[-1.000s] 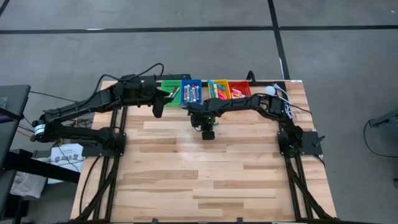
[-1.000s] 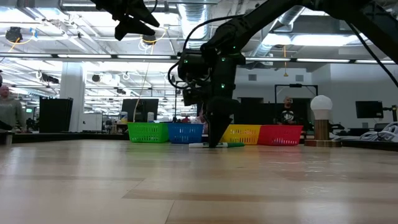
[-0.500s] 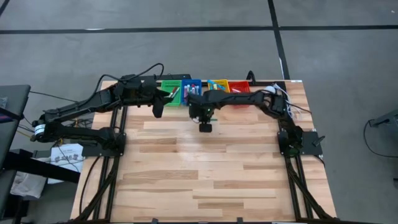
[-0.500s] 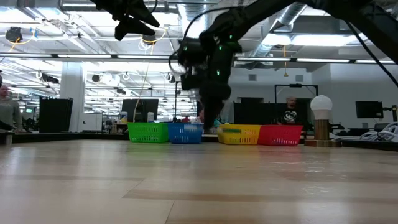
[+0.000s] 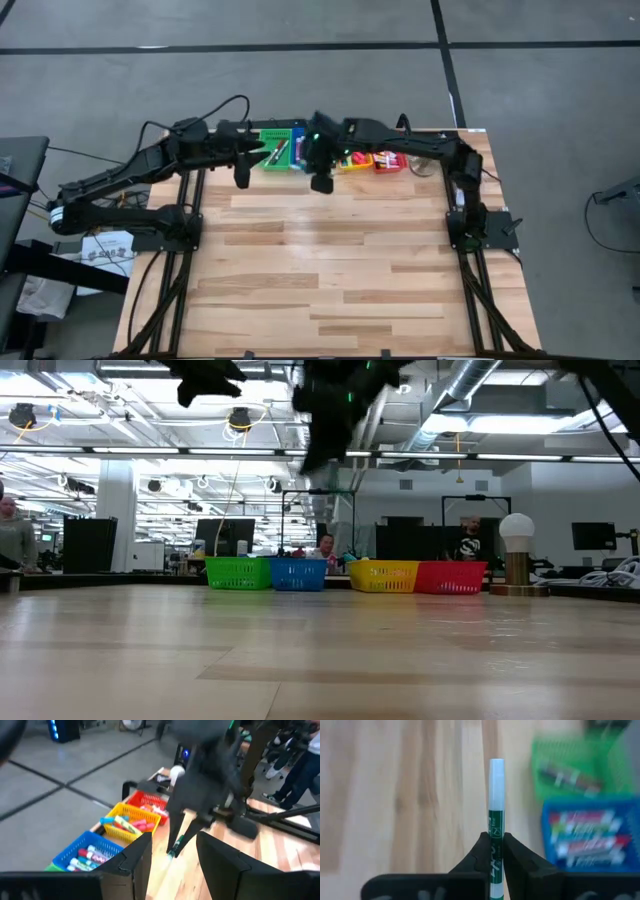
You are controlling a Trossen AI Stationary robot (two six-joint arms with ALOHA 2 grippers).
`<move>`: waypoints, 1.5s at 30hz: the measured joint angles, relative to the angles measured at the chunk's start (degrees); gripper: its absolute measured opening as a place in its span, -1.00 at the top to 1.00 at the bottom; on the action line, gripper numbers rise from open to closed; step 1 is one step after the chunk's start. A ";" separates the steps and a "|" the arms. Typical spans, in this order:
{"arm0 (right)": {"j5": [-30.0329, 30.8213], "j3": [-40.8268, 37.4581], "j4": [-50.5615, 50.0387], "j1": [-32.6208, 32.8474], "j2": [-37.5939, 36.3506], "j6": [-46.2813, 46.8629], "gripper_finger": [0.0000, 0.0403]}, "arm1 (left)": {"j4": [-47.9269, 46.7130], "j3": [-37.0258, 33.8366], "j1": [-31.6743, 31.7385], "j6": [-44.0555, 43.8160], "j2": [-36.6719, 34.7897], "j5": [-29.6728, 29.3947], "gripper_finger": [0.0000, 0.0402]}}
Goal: Pick & Place Markers
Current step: Put the green dry erase marker into the green basket
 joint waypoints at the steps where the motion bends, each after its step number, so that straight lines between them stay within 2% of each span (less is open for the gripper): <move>1: -0.69 0.69 1.34 0.00 -1.07 0.60 0.93 | 0.34 0.00 0.00 0.18 -0.49 0.00 0.24; 7: -1.85 3.27 10.24 0.04 -5.90 4.38 0.79 | 5.49 0.02 0.00 2.81 -1.54 2.92 0.24; 10: -1.86 3.78 12.70 0.04 -8.24 4.53 0.81 | 9.30 0.02 0.00 3.55 -1.44 5.21 0.22; 15: -1.85 3.78 13.62 0.48 -10.37 4.49 0.91 | 11.22 0.02 -0.02 5.65 -1.44 6.12 0.10; 21: -1.93 3.76 16.22 2.16 -11.49 5.00 0.80 | 13.32 0.04 -0.39 7.32 0.34 6.09 -0.06; 25: -1.88 3.76 16.55 3.50 -11.33 4.50 0.82 | 16.83 0.04 -0.39 7.30 2.76 6.08 -0.11; 30: -1.86 3.76 16.52 4.26 -11.27 3.85 0.89 | 19.49 0.02 -1.38 7.18 4.91 6.04 -0.10; 38: -1.06 3.76 16.68 4.26 -11.10 4.03 0.80 | 22.36 0.04 -3.73 6.69 5.91 9.02 -0.09; 45: -1.23 3.76 18.06 4.09 -11.06 3.08 0.91 | 22.34 0.04 -4.92 6.69 5.95 8.71 -0.08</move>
